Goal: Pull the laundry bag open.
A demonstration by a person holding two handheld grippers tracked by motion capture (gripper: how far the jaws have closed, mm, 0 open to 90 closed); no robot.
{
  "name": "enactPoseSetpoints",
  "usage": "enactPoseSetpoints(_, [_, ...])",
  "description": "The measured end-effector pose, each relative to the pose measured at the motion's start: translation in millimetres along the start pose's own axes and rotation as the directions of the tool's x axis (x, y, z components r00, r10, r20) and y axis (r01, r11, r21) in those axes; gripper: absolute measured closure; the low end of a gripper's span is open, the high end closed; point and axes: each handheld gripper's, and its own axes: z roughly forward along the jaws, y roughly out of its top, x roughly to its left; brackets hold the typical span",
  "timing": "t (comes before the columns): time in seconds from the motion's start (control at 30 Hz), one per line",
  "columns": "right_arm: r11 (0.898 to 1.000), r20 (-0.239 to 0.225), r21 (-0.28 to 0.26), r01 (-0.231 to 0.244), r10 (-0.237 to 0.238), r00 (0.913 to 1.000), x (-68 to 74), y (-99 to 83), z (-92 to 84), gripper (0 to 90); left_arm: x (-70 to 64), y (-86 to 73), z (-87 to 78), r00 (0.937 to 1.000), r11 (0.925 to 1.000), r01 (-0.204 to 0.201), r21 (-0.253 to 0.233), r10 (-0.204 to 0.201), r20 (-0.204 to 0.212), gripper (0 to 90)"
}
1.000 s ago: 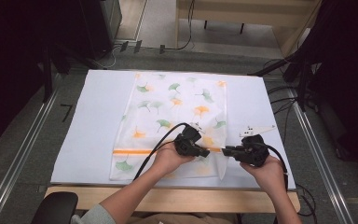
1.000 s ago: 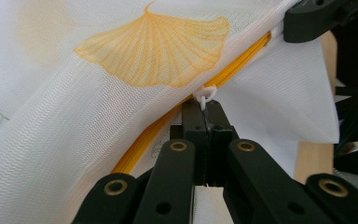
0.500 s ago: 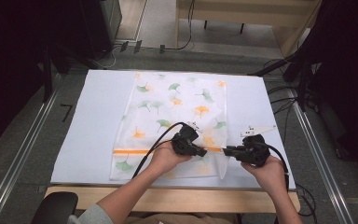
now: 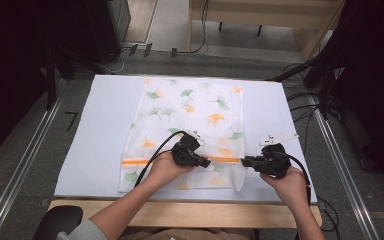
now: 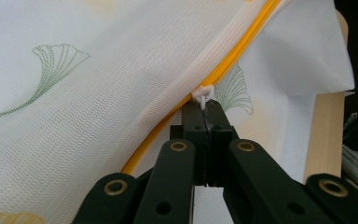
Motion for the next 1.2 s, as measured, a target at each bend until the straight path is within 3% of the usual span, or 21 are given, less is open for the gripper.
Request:
enactPoseSetpoints(0.23, [1.0,0.004,0.005,0.002,-0.002,1.0,0.0,-0.5,0.6,85.0,-2.7,0.7,-4.3,0.9999,0.9999,-0.015,-0.006,0.015,-0.006,90.0])
enactPoseSetpoints(1.2, [1.0,0.002,0.009,-0.003,0.003,1.0,-1.4,-1.3,1.2,84.7,3.0,-0.5,-11.8,1.0,0.9999,0.008,-0.007,-0.008,-0.003,90.0])
